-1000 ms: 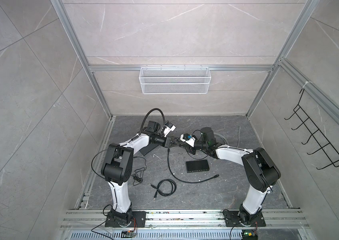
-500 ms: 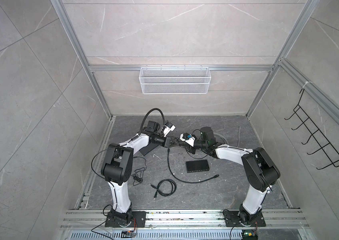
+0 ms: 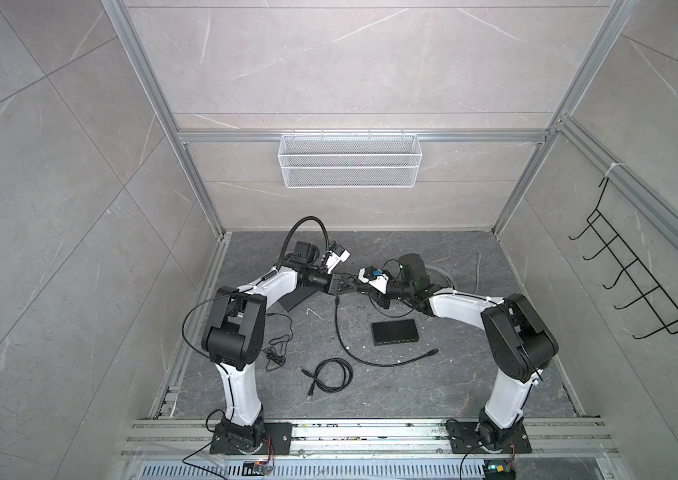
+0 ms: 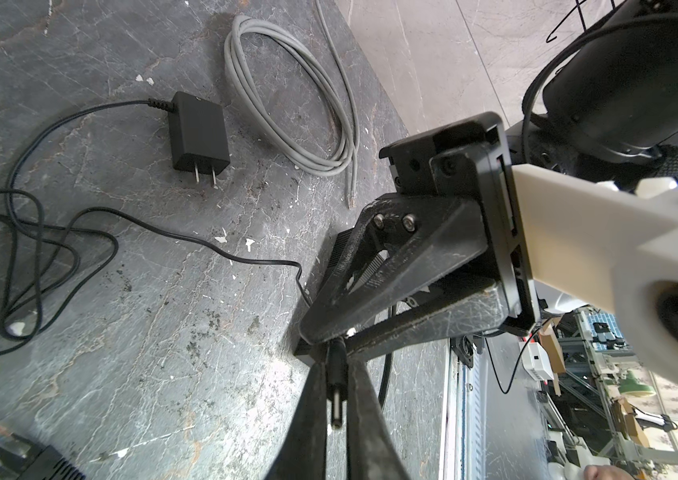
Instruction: Insert the plug into the switch port
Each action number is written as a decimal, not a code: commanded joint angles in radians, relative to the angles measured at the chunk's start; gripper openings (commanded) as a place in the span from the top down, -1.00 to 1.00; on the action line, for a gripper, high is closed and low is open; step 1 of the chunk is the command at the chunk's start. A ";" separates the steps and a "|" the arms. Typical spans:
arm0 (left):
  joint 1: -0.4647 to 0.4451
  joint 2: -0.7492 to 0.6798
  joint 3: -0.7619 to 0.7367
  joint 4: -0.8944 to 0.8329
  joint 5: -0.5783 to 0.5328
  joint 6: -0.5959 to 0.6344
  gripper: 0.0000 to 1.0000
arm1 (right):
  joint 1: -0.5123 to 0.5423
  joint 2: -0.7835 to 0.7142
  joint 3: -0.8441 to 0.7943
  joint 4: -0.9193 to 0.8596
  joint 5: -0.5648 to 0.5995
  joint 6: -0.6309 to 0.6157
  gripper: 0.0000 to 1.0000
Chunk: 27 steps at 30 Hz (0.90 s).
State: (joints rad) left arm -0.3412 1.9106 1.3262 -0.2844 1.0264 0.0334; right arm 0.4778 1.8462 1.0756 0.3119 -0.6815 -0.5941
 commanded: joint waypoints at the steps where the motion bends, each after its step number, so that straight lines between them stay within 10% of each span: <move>1: 0.001 -0.030 0.038 -0.024 0.038 0.012 0.91 | -0.001 0.013 0.018 0.014 0.014 0.010 0.76; 10: 0.014 -0.082 0.060 0.020 -0.139 -0.083 0.19 | -0.004 -0.017 0.019 -0.085 0.115 -0.029 0.78; 20: 0.012 -0.219 -0.054 0.088 -0.436 -0.277 0.10 | -0.022 -0.080 0.020 -0.172 0.370 0.036 0.79; 27: -0.186 -0.272 -0.217 0.064 -0.684 -0.398 0.10 | -0.056 -0.151 0.007 -0.354 0.573 0.082 0.79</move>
State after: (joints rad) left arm -0.4496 1.6638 1.1412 -0.2024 0.4808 -0.2768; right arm 0.4370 1.7470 1.0832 0.0578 -0.2260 -0.5522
